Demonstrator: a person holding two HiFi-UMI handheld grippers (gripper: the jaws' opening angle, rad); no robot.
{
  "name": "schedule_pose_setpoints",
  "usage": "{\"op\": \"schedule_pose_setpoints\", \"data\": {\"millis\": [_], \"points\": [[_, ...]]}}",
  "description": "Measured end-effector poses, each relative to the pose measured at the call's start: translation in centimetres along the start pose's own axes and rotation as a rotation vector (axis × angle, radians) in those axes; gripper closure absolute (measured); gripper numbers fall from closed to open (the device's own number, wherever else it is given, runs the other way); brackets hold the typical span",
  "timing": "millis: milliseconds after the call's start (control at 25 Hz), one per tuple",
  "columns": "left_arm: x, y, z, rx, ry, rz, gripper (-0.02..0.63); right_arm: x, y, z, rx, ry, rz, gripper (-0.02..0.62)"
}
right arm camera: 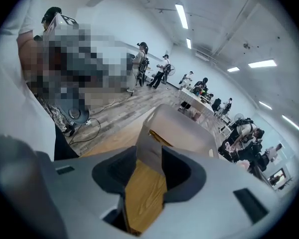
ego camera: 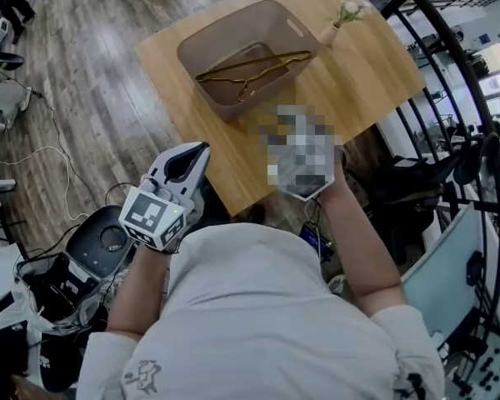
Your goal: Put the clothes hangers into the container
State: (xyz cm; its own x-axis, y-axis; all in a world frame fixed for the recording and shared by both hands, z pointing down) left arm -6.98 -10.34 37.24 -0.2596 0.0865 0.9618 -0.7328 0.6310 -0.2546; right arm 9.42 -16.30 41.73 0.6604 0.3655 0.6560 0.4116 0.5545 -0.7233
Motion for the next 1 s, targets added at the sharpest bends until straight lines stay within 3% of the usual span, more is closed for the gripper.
{"op": "schedule_pose_setpoints", "data": {"millis": [480, 1000], "points": [[-2.8, 1.1, -4.6, -0.014, -0.044, -0.022, 0.600, 2.1, 6.2, 2.7, -0.036, -0.105, -0.127, 0.441], [-3.1, 3.5, -8.1, -0.032, -0.059, 0.001, 0.600, 3.7, 10.7, 6.3, -0.047, -0.173, -0.285, 0.583]]}}
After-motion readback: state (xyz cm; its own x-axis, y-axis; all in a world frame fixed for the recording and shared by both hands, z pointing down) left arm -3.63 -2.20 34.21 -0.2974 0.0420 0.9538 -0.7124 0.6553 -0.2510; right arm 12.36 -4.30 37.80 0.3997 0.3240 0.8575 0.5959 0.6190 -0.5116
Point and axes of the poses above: the fingertips, and each gripper's own axes: y backward along the fingers, z to its left, x out of its underside, the point moved 5 cm from there along y, backward along the fingers, and after that the axes turned 15 degrees about -y, right-handed, at the moved point
